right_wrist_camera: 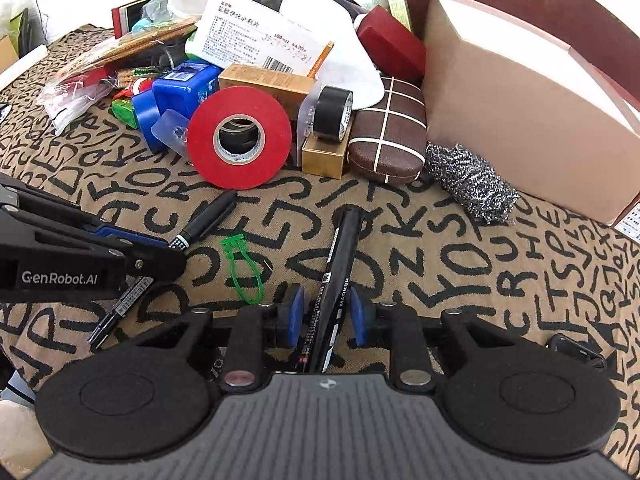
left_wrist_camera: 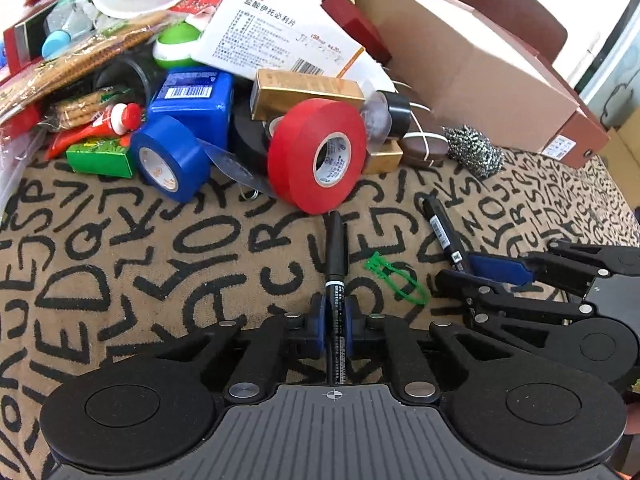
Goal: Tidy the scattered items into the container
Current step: 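Grasp a black marker with the left gripper while the right gripper grasps another black marker, then carry both markers over the white box and open both grippers to drop them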
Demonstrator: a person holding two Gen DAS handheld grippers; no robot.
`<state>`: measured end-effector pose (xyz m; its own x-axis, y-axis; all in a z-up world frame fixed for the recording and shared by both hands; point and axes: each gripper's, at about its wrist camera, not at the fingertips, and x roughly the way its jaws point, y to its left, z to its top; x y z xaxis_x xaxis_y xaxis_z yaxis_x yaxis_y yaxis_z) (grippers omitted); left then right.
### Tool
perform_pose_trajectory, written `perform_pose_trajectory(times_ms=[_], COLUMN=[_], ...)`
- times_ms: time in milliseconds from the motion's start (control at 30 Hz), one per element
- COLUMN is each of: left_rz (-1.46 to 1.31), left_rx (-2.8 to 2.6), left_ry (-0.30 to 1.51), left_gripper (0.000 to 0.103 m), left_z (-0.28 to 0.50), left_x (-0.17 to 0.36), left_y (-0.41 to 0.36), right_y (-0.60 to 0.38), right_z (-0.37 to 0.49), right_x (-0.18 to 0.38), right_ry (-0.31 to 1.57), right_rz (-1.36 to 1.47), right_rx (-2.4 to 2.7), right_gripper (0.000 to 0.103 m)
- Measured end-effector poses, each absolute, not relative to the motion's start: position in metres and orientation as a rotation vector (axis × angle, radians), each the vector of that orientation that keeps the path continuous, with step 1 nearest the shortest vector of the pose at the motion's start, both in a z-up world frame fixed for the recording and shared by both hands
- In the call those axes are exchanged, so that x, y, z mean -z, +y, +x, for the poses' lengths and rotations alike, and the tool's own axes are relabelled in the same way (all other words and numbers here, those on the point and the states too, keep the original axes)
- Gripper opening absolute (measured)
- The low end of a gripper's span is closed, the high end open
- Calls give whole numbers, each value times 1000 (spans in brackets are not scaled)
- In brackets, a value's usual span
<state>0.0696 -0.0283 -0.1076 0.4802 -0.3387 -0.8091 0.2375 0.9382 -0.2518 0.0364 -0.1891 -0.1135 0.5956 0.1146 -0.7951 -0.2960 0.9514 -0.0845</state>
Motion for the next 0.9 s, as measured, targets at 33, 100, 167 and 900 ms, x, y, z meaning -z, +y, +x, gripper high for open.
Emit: perform_pose_trajectory(times_ms=[33, 100, 167, 900], left_rz=[-102, -69, -68, -209], left_rx=[357, 373, 379, 453], left_ry=[1008, 1002, 1012, 800], left_gripper=[23, 30, 7, 4], left_z=[70, 70, 69, 82], left_x=[109, 107, 106, 13], left_y=[-30, -34, -35, -22], right_y=[-190, -191, -194, -212], right_z=[37, 39, 42, 43], right_x=[114, 114, 115, 31], right_ry=[908, 908, 909, 688], right_rz=[-210, -197, -175, -28], right_rx=[-234, -216, -201, -336], right_gripper=[33, 41, 49, 16])
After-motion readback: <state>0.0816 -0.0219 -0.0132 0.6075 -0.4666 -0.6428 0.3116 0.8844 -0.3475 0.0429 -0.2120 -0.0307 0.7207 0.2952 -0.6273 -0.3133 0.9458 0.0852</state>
